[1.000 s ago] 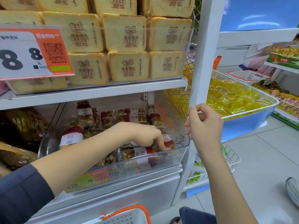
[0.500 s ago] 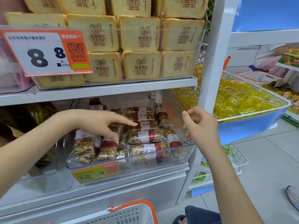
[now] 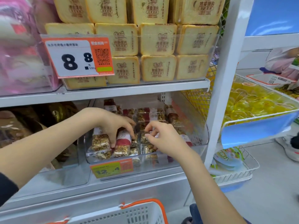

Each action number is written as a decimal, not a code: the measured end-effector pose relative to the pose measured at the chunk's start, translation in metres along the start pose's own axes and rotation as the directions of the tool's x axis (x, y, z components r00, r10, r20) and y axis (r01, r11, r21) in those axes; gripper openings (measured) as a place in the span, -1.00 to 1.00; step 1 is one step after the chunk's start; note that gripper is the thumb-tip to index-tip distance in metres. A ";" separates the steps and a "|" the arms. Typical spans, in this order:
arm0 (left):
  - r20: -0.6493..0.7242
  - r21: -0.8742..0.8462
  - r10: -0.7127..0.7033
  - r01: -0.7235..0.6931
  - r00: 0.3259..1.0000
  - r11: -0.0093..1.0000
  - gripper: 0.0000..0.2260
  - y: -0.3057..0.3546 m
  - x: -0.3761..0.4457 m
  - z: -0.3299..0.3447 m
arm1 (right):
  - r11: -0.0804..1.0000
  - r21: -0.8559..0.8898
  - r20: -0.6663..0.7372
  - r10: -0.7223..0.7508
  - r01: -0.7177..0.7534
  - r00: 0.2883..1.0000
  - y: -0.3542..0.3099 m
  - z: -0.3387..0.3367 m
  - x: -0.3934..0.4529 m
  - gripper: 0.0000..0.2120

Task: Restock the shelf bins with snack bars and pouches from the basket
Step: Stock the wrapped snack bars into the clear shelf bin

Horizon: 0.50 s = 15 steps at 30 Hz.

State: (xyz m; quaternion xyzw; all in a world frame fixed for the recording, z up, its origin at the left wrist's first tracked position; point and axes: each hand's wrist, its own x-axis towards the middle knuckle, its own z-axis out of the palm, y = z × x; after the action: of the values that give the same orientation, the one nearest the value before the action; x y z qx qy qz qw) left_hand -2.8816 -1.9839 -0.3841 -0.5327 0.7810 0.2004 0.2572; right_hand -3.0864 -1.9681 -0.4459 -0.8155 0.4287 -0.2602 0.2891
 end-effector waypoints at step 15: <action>-0.506 -0.137 0.153 -0.255 0.849 0.957 -0.54 0.033 0.056 -0.020 | 0.990 -0.116 -0.271 -0.105 0.076 0.957 0.007 -0.032 -0.017 -0.87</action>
State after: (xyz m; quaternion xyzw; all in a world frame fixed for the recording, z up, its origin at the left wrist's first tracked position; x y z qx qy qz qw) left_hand -2.9329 -2.0250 -0.4012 -0.5026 0.8488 0.1623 -0.0265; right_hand -3.1200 -1.9653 -0.4313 -0.8039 0.4400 -0.3618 0.1712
